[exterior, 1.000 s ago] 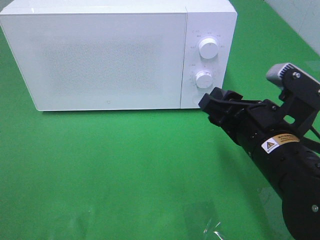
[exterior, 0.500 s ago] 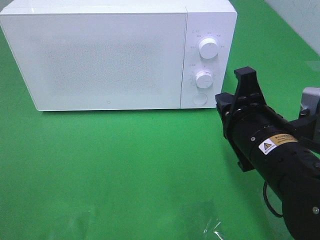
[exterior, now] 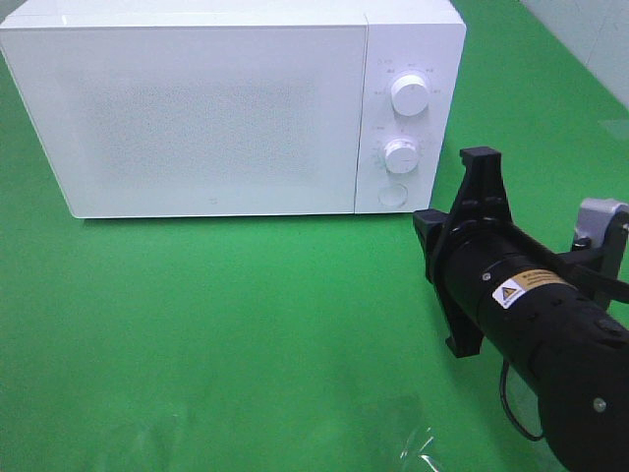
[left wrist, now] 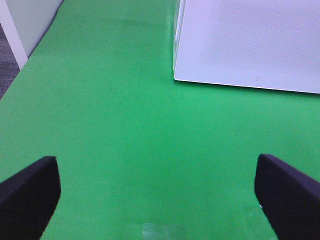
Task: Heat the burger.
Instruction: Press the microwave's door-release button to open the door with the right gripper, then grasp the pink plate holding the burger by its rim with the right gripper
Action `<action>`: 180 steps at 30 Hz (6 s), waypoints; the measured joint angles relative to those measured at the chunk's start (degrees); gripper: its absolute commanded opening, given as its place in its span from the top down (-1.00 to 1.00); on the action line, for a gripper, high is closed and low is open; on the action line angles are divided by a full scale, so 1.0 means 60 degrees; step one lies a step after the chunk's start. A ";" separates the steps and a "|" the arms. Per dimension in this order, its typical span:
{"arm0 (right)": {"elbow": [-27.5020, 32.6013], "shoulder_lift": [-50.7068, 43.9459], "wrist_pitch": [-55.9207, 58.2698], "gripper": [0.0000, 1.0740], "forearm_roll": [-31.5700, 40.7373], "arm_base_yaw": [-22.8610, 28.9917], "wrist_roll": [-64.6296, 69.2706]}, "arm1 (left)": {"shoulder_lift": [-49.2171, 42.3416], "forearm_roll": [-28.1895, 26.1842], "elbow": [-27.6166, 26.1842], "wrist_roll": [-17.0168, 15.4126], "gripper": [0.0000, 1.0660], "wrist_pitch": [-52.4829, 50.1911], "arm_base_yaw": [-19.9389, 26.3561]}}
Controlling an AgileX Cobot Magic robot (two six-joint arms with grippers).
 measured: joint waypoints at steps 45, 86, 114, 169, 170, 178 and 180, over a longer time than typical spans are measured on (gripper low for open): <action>-0.4173 0.3791 0.2340 1.00 -0.2531 -0.3562 0.1423 | 0.0000 0.0010 0.0000 0.0000 -0.83 0.0000 0.0000; -0.5176 0.4679 0.1748 1.00 -0.2024 -0.3696 0.1356 | 0.0000 0.0029 0.0000 0.0000 -0.83 0.0000 0.0000; -0.5329 0.4574 0.2378 1.00 -0.1738 -0.3667 0.0964 | 0.0000 0.0029 0.0000 0.0000 -0.83 0.0000 0.0000; -0.4144 -0.1585 1.5833 0.88 -0.6446 -0.3867 -1.2872 | 0.0000 0.0029 0.0000 0.0000 -0.83 0.0000 0.0000; -0.4316 -0.1604 1.6138 0.87 -0.6388 -0.3867 -1.3359 | 0.0000 0.0029 0.0000 0.0000 -0.83 0.0000 0.0000; -0.5338 -0.1595 1.8134 0.85 -0.6360 -0.3867 -1.6711 | 0.0000 0.0029 0.0000 0.0000 -0.83 0.0000 0.0000; -0.5567 -0.1595 1.8421 0.84 -0.6369 -0.3867 -1.7657 | 0.0000 0.0029 0.0000 0.0000 -0.83 0.0000 0.0000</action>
